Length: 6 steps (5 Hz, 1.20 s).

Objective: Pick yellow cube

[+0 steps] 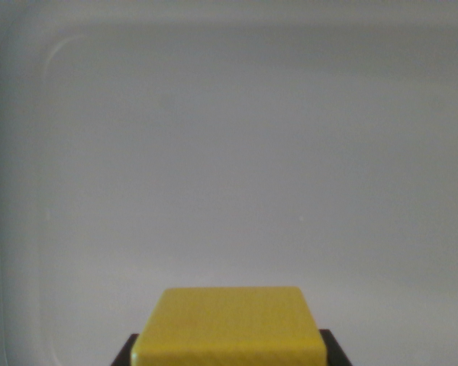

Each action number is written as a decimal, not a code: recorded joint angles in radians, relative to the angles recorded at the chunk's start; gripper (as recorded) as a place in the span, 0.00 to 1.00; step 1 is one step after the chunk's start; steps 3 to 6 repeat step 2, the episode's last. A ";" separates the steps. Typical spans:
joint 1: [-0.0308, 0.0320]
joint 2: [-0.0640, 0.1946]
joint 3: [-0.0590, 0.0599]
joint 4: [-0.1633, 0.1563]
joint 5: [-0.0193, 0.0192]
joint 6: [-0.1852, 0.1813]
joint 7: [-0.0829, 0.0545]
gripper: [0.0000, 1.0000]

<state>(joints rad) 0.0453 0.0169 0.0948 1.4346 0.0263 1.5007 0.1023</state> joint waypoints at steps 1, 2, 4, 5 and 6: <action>0.0000 0.000 0.000 0.000 0.0000 0.000 0.000 1.00; -0.0001 -0.003 0.000 0.004 0.0002 0.007 0.000 1.00; -0.0001 -0.003 0.000 0.004 0.0002 0.007 0.000 1.00; -0.0001 -0.003 0.000 0.004 0.0002 0.007 0.000 1.00; -0.0001 -0.003 0.000 0.004 0.0002 0.007 0.000 1.00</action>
